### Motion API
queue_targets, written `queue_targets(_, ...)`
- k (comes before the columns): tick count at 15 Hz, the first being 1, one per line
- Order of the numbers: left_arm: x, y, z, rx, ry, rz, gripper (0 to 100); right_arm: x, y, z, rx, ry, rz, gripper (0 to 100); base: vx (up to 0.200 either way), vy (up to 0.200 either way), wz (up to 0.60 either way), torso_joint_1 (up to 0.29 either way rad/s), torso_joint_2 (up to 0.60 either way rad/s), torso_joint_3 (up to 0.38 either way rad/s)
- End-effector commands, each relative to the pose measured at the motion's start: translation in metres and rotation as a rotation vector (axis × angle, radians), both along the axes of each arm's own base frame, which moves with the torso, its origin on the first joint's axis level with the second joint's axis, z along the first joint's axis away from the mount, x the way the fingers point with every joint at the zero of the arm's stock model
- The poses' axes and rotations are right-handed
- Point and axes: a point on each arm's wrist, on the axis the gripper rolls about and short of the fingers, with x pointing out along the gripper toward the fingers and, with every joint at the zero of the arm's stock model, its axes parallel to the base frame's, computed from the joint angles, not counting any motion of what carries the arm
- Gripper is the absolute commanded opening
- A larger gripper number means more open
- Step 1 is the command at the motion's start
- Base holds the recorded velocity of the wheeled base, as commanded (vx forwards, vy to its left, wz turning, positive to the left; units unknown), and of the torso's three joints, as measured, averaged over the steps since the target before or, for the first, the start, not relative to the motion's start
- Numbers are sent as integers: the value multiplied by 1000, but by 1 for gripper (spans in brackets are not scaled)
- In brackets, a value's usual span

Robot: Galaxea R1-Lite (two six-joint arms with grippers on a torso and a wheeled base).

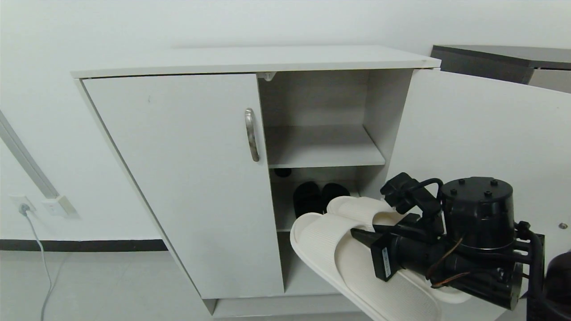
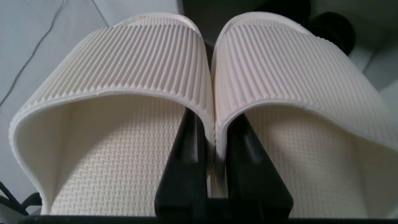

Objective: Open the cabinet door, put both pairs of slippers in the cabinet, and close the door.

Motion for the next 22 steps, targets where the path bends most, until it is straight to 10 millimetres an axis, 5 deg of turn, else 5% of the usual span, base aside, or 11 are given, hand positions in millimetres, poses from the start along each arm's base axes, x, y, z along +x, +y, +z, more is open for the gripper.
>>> queue_targets(1, 0, 0, 0, 0, 1, 0, 0, 1, 1, -1, -2, 3, 2, 0, 0, 0, 0, 0, 0, 0)
queue_targets(5, 0, 0, 0, 0, 1, 0, 0, -2, 10, -3, -7, 0, 17, 0, 0, 0, 0, 0, 0, 0)
queue_targets(11, 0, 0, 0, 3, 1, -2, 0, -9, 80, 36, 23, -42, -319, 0, 0, 0, 0, 0, 0, 0)
queue_targets(15, 0, 0, 0, 3, 1, -2, 0, -12, 92, 73, 49, 23, -506, 0, 0, 0, 0, 0, 0, 0)
queue_targets(22, 0, 0, 0, 6, 2, 2, 0, 16, 101, 65, 43, -48, -583, 0, 0, 0, 0, 0, 0, 0)
